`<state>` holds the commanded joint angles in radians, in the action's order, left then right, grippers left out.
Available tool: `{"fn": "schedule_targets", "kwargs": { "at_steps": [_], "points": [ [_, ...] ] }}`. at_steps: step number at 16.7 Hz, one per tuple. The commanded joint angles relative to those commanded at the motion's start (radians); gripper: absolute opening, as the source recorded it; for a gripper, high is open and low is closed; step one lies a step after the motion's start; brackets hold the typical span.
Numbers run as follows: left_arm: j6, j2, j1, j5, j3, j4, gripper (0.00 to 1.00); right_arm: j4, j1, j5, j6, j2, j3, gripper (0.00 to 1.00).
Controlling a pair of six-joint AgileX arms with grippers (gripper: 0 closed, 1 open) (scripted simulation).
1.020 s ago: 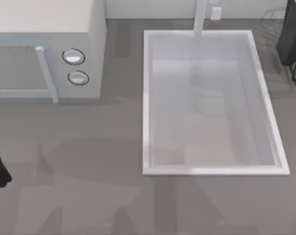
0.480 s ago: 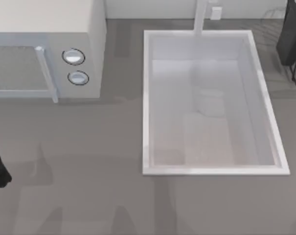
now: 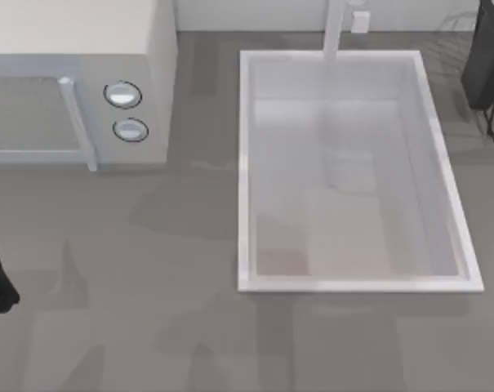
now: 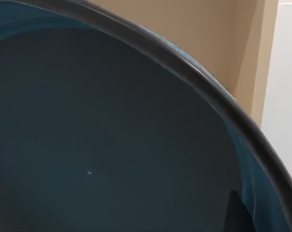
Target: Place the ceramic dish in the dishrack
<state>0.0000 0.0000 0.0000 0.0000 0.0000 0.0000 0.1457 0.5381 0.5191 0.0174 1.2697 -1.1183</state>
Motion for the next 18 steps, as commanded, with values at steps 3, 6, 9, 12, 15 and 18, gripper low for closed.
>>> {"fn": "schedule_targets", "kwargs": {
  "at_steps": [3,6,9,12,15,18],
  "points": [
    [0.0,0.0,0.0,0.0,0.0,0.0,1.0,0.246,-0.072,-0.074,0.0,0.195,0.041,0.0],
    [0.0,0.0,0.0,0.0,0.0,0.0,1.0,0.477,-0.146,-0.152,-0.001,0.367,0.087,0.0],
    [0.0,0.0,0.0,0.0,0.0,0.0,1.0,0.625,-0.206,-0.215,-0.001,0.483,0.124,0.0],
    [0.0,0.0,0.0,0.0,0.0,0.0,1.0,0.677,-0.231,-0.242,-0.001,0.527,0.14,0.0],
    [0.0,0.0,0.0,0.0,0.0,0.0,1.0,0.677,-0.231,-0.242,-0.001,0.527,0.14,0.0],
    [0.0,0.0,0.0,0.0,0.0,0.0,1.0,0.677,-0.231,-0.242,-0.001,0.527,0.14,0.15]
  ]
}}
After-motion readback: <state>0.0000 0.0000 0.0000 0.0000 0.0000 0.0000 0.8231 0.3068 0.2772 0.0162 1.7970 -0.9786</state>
